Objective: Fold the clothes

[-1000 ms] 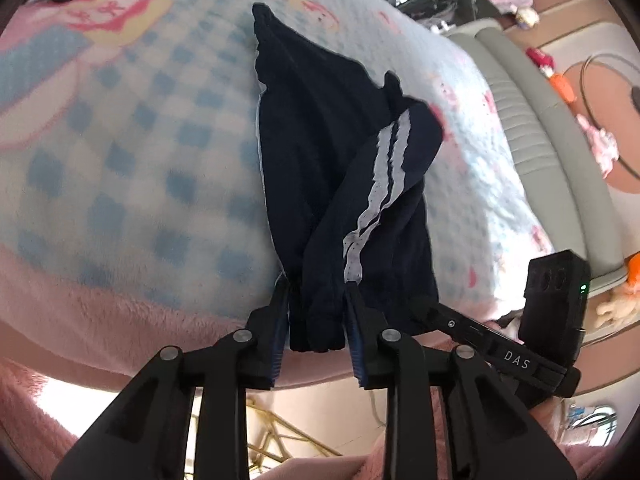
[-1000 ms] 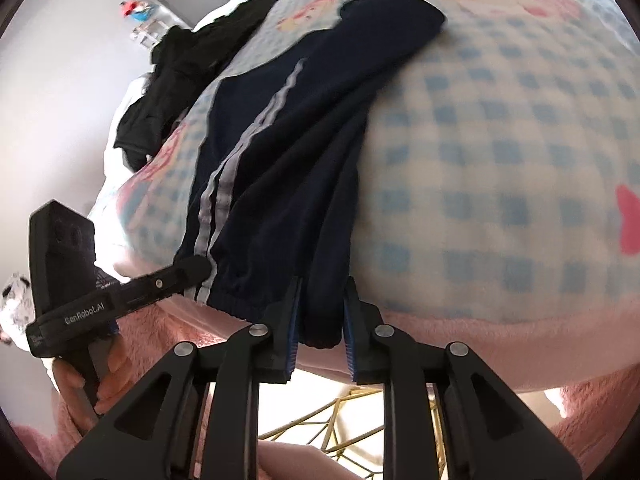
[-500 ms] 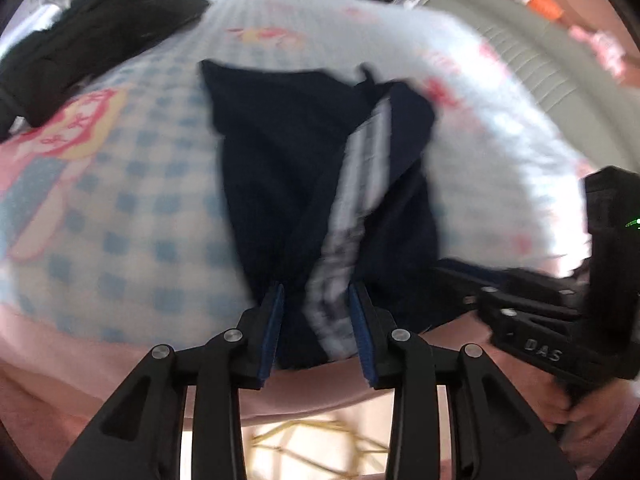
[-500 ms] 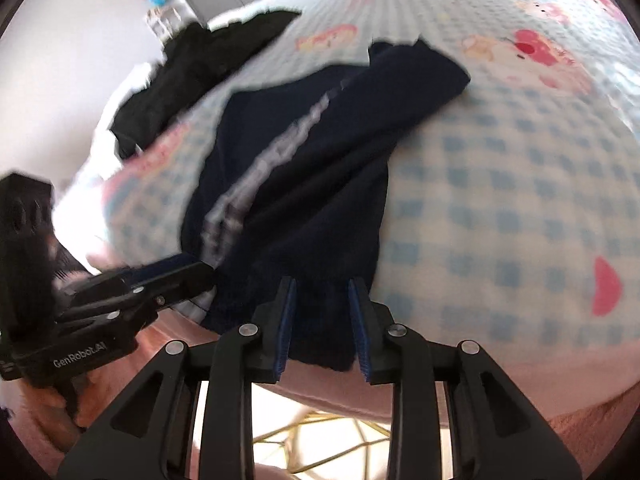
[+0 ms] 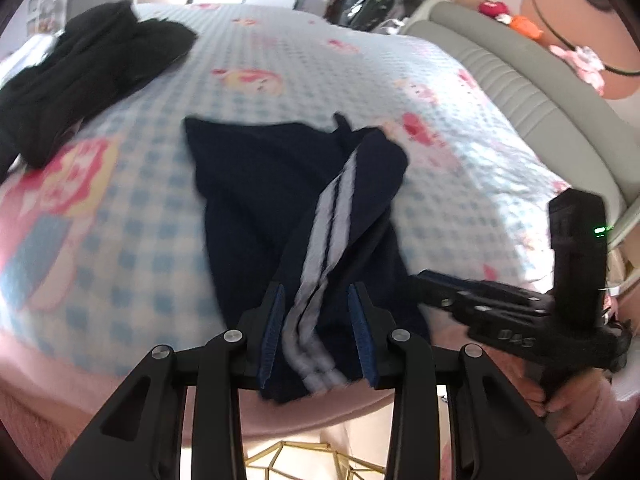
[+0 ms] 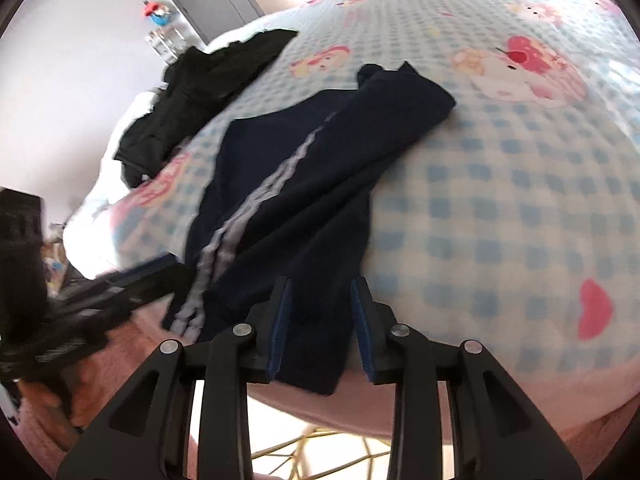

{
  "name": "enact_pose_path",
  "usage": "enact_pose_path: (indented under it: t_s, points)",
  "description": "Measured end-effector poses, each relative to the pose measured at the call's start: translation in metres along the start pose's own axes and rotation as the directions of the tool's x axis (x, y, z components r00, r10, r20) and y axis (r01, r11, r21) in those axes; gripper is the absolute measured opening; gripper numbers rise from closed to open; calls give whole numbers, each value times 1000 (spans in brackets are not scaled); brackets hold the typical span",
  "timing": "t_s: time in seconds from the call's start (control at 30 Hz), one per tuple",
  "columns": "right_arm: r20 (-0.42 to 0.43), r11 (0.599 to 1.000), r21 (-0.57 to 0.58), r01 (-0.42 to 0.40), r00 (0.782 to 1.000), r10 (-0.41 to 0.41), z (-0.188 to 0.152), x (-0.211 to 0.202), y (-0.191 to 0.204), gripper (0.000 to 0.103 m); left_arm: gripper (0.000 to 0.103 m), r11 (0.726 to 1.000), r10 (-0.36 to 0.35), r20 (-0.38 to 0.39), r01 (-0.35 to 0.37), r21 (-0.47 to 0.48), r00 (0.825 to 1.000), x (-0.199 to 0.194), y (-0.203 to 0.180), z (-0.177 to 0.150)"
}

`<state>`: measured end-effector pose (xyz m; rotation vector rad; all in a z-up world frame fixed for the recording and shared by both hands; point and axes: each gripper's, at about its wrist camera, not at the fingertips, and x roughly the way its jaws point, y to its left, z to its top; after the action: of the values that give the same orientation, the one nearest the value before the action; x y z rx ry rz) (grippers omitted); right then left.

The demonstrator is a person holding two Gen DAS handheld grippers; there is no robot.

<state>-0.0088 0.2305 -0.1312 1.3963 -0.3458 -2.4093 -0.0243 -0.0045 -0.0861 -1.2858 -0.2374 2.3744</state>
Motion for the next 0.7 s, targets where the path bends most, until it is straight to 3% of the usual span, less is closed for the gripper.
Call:
enact_pose_path:
  t_s: [0.2,0.37,0.5,0.6,0.7]
  points:
    - [22,998,45,39,999,-40,32,-2,-12,30,35,996,-90,-78,90,-4,993,37,-12,50]
    - [31,994,86,74,997,-77,55,2,-28,30,35,994,-98,-121,92,-57,988,79,-6,84]
    - [32,986,136,101,994,-106,67,12,-40,31,33,994,-104,-184,95,-57,977,104,-9,85]
    - [38,989,122,77,996,-82,80,19,-36,31,33,990,-131,-201,137,15,971,104,-30,73]
    - [43,993,108,53,997,-58,92,27,-32,37,33,984,-139,-203,159,85,969,98,-47,65]
